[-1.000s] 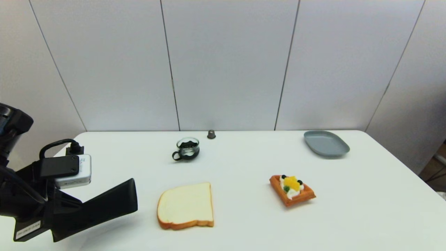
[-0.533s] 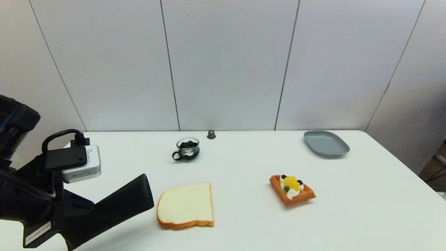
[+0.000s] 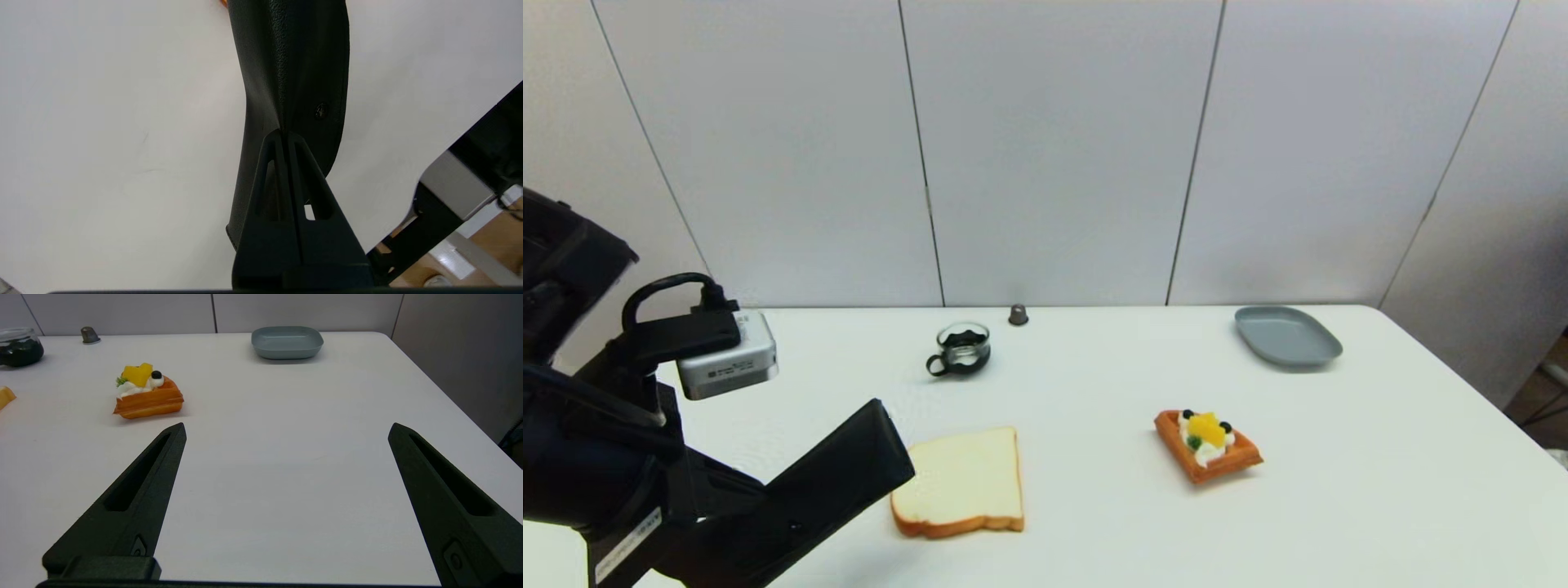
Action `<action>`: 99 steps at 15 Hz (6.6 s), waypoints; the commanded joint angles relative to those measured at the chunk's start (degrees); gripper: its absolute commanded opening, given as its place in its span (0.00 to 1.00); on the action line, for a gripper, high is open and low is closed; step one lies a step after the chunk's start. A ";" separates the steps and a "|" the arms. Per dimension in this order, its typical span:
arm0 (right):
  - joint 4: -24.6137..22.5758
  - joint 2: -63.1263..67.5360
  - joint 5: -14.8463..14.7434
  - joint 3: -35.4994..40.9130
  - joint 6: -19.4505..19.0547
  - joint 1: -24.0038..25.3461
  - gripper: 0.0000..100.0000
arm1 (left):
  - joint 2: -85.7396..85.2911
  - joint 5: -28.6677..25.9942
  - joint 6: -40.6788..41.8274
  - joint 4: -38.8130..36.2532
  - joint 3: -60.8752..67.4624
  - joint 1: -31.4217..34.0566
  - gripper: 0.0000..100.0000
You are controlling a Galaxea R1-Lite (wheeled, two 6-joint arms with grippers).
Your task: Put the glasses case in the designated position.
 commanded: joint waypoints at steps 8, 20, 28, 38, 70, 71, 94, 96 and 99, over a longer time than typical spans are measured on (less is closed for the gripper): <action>-0.02 0.06 0.01 0.00 0.09 0.00 1.00 | 6.26 1.16 -29.55 5.66 -8.13 -12.09 0.00; -0.02 0.06 0.01 0.00 -0.09 0.00 1.00 | 14.43 0.99 -51.35 5.66 -15.69 -19.39 0.00; -0.02 0.06 0.01 0.00 -0.09 0.00 1.00 | 22.08 0.64 -64.00 5.31 -21.93 -25.72 0.00; -0.10 0.06 0.01 0.00 -0.09 0.09 1.00 | 24.71 0.73 -72.00 -4.45 -22.02 -27.04 0.00; -0.02 0.06 0.01 0.00 -0.09 0.00 1.00 | 32.36 2.75 -77.62 -34.77 -12.88 -25.89 0.00; -0.02 0.06 0.01 0.00 0.09 0.00 1.00 | 32.36 2.75 -77.62 -34.77 -12.88 -25.89 0.00; -0.02 0.06 0.01 0.00 -0.09 0.00 1.00 | 14.34 -1.03 -32.62 -27.48 -6.11 4.61 1.00; -0.02 0.06 0.01 0.00 0.09 0.00 1.00 | 10.56 -1.30 -22.43 -27.04 -4.44 9.97 1.00; -0.02 0.06 0.01 0.00 -0.09 0.00 1.00 | 5.29 -1.21 -11.53 -26.60 -3.30 14.45 1.00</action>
